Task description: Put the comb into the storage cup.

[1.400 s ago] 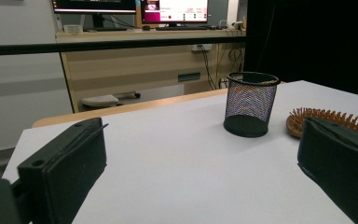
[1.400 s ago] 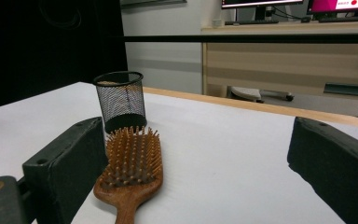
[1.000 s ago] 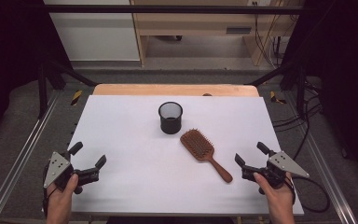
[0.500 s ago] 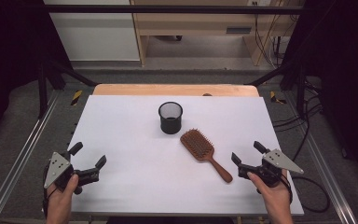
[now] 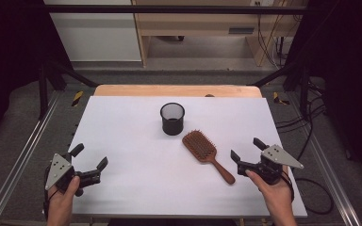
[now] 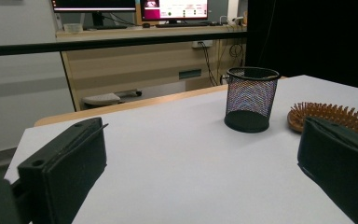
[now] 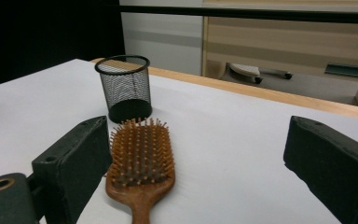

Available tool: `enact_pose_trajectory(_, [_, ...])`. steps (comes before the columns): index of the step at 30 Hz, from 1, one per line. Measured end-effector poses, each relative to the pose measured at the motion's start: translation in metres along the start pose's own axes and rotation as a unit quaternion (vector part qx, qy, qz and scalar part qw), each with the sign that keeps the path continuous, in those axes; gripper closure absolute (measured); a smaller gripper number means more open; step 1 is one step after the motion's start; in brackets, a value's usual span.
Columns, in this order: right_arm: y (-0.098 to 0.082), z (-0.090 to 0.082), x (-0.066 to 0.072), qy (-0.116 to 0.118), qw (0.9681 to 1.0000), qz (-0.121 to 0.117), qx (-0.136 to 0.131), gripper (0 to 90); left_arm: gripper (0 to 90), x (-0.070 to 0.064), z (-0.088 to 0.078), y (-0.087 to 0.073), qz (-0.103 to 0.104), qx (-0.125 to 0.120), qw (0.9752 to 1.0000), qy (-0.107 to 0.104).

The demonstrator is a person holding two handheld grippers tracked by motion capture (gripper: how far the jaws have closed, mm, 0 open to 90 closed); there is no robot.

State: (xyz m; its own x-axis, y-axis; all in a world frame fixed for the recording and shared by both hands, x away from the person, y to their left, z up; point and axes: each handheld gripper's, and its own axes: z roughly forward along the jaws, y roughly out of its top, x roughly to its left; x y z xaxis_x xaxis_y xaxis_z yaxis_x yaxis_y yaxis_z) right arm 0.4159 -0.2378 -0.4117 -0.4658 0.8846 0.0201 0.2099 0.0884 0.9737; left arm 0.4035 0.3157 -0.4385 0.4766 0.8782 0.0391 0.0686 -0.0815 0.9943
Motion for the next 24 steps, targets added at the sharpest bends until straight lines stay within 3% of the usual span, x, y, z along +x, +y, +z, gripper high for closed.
enact_pose_trajectory(7, [0.023, 0.004, 0.01, 0.015, 0.9997, -0.013, 0.012, 8.0, 1.3, 0.0, 0.0, 0.0, 0.0, 0.0, 1.0, -0.001])
enact_pose_trajectory(13, [0.037, 0.012, 0.017, 0.024, 0.998, -0.03, 0.049, 7.9, 1.3, 0.0, 0.0, 0.0, 0.0, 0.001, 1.0, -0.002])
enact_pose_trajectory(16, [0.043, 0.017, 0.022, 0.032, 0.9959, -0.042, 0.073, 8.0, 1.3, 0.0, 0.0, 0.0, 0.0, 0.001, 1.0, -0.001])
enact_pose_trajectory(20, [0.05, 0.025, 0.027, 0.039, 0.9903, -0.065, 0.116, 8.7, 1.3, 0.0, 0.001, 0.0, 0.001, 0.002, 1.0, -0.001])
enact_pose_trajectory(24, [0.052, 0.033, 0.03, 0.043, 0.9863, -0.069, 0.144, 8.8, 1.3, -0.001, 0.001, 0.0, 0.002, 0.002, 1.0, -0.003])
